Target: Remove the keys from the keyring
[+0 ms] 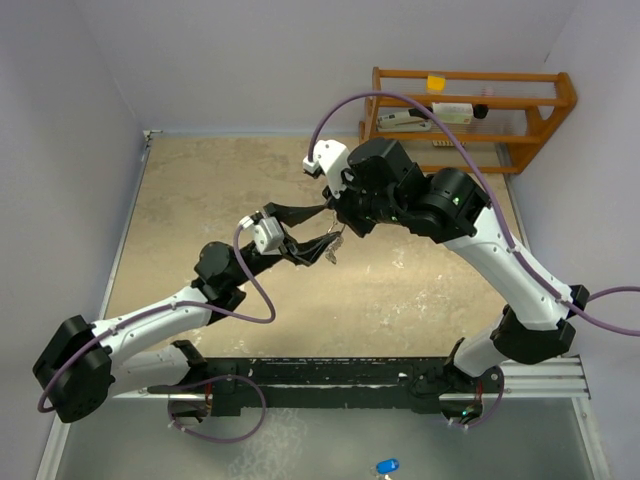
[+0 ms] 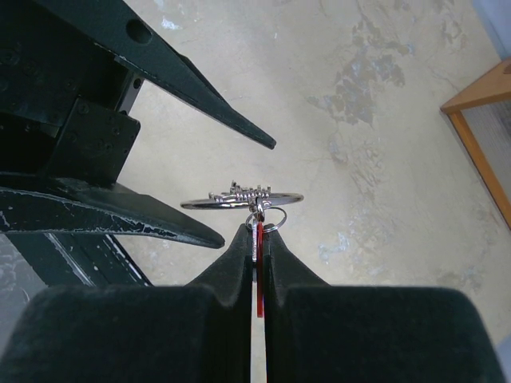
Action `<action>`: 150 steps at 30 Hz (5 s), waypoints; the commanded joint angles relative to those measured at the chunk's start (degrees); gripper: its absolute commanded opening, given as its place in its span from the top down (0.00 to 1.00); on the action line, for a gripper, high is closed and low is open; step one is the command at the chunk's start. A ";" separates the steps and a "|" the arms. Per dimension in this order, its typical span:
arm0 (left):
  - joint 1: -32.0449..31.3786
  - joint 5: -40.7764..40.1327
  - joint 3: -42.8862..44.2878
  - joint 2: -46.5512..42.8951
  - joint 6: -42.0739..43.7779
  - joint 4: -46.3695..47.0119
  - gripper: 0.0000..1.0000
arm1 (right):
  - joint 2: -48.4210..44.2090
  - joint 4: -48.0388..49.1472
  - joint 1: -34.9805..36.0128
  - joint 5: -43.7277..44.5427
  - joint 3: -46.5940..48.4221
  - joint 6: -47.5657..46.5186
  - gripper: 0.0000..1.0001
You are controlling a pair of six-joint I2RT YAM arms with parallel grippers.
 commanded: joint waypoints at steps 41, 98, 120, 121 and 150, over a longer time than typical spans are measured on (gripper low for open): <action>-2.67 -15.45 -8.05 6.34 -5.00 20.05 0.75 | 3.66 9.29 0.36 3.13 -1.44 3.75 1.00; -5.04 -21.50 -4.10 9.56 0.24 22.23 0.76 | 2.89 8.75 1.07 1.59 -3.17 4.07 1.00; -5.20 -21.30 -5.04 9.22 -0.21 20.98 0.80 | 2.43 8.84 1.07 1.98 -3.28 4.17 1.00; -5.20 -21.26 -5.04 9.16 -0.16 20.77 0.82 | 2.37 8.84 1.07 1.99 -3.28 4.24 1.00; -5.37 -16.45 -1.56 -0.99 13.98 -12.15 0.97 | 2.64 0.43 1.11 8.58 8.29 1.77 1.00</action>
